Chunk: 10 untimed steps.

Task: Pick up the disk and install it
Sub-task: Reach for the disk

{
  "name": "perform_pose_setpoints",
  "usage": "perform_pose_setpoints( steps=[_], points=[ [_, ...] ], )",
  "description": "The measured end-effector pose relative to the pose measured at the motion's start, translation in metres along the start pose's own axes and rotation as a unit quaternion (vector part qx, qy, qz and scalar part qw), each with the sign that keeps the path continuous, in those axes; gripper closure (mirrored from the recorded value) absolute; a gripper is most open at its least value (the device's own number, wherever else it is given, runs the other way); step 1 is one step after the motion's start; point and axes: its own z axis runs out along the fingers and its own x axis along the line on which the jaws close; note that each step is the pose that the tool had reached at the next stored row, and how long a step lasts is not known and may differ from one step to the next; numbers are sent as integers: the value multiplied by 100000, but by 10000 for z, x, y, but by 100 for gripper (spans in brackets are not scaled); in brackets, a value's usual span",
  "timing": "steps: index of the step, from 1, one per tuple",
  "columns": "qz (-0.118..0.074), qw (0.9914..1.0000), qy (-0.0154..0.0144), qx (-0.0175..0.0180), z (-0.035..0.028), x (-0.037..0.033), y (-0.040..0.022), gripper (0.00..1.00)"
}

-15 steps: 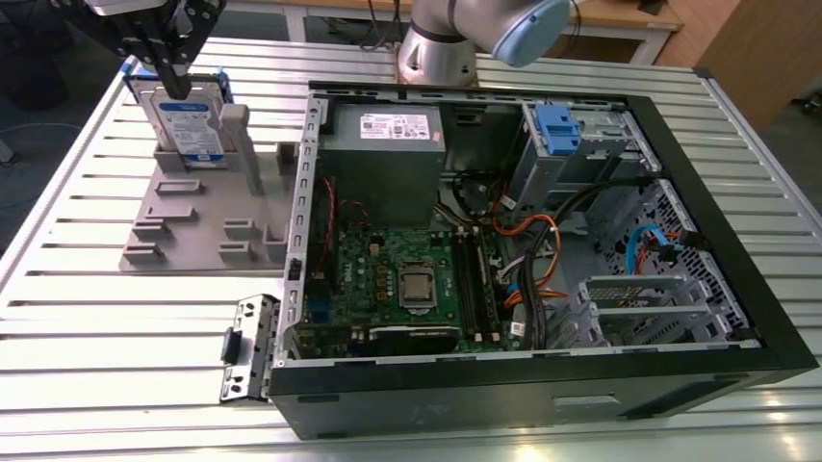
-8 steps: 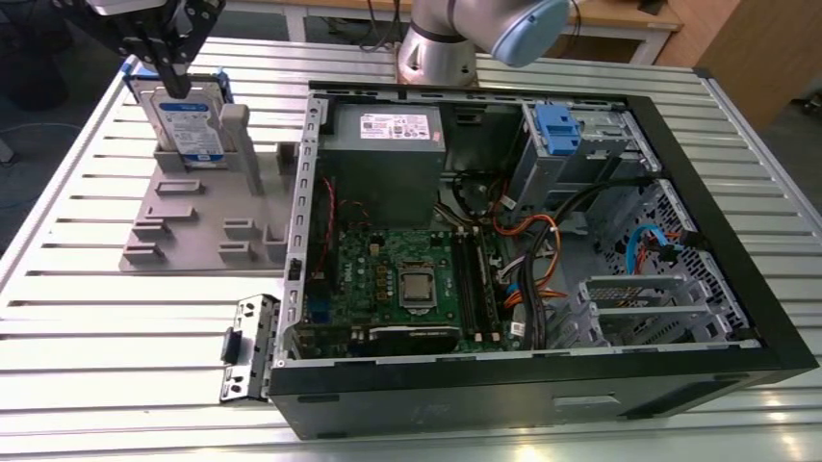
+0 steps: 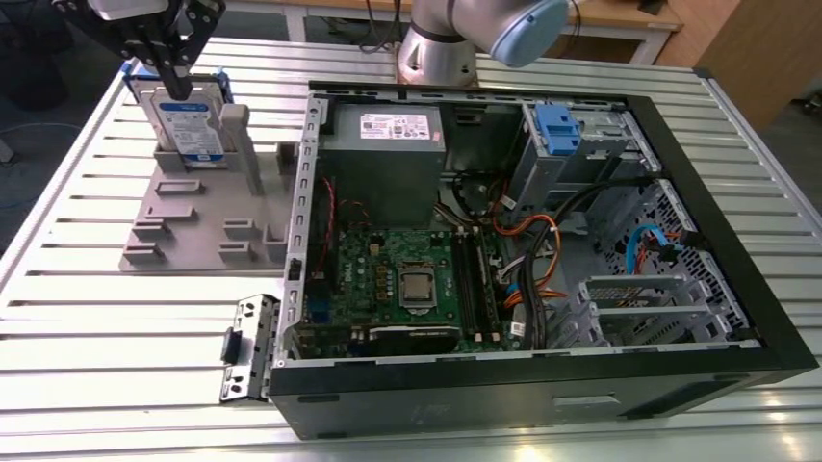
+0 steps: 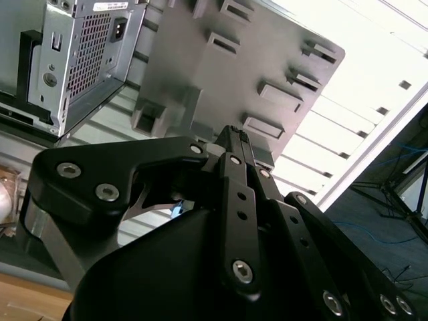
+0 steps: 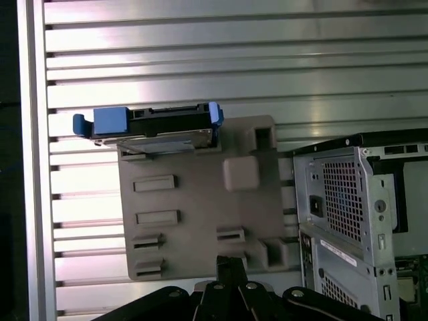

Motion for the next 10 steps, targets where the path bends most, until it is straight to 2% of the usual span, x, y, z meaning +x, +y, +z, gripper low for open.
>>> perform_pose_setpoints(
  steps=[10],
  points=[
    [4,100000,-4,-6,51,33,43,90]
  ],
)
